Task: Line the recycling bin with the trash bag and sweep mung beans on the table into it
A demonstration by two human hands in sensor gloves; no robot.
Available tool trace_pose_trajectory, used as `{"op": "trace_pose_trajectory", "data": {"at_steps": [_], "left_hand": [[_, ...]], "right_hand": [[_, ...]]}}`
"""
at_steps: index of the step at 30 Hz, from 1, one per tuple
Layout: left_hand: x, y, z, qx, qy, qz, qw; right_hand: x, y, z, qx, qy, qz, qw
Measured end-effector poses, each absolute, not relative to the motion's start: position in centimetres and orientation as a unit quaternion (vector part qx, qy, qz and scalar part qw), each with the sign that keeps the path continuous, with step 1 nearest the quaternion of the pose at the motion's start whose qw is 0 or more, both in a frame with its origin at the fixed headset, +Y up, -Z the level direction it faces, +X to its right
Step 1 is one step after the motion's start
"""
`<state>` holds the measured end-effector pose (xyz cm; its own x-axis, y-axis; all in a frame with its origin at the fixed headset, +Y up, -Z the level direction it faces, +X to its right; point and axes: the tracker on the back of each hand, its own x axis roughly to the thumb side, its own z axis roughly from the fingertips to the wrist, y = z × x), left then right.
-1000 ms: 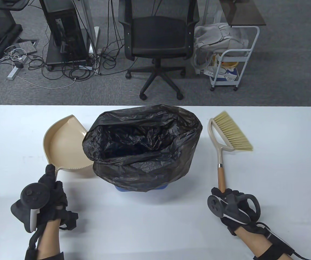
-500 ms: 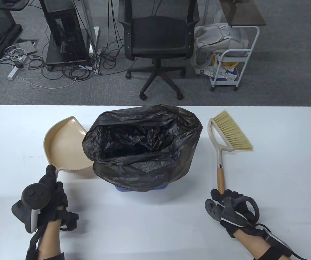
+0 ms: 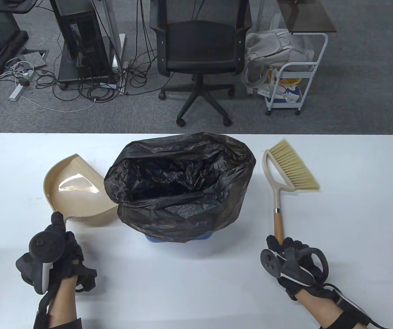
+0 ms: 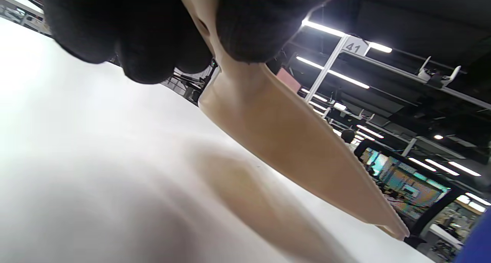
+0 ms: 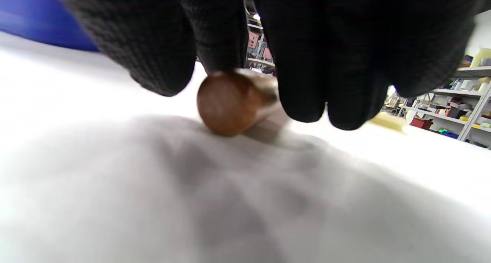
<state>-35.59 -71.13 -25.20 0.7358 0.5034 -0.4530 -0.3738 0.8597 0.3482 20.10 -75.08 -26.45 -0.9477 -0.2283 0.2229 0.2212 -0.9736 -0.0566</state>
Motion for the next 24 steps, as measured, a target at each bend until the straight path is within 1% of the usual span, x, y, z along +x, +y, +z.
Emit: {"op": "trace_pose_trajectory", "data": {"at_steps": [12,24], "left_hand": [[-36.4,-72.5,-25.8,0.102,0.311,0.204,0.923],[-36.6,-73.7,-26.4,0.074,0.309,0.185,0.930]], "right_hand": [[20.9,-72.7,-25.4,-0.119,0.066,-0.988,0.069],[20.9,-72.3,-25.0,-0.131,0.081,-0.986,0.057]]}}
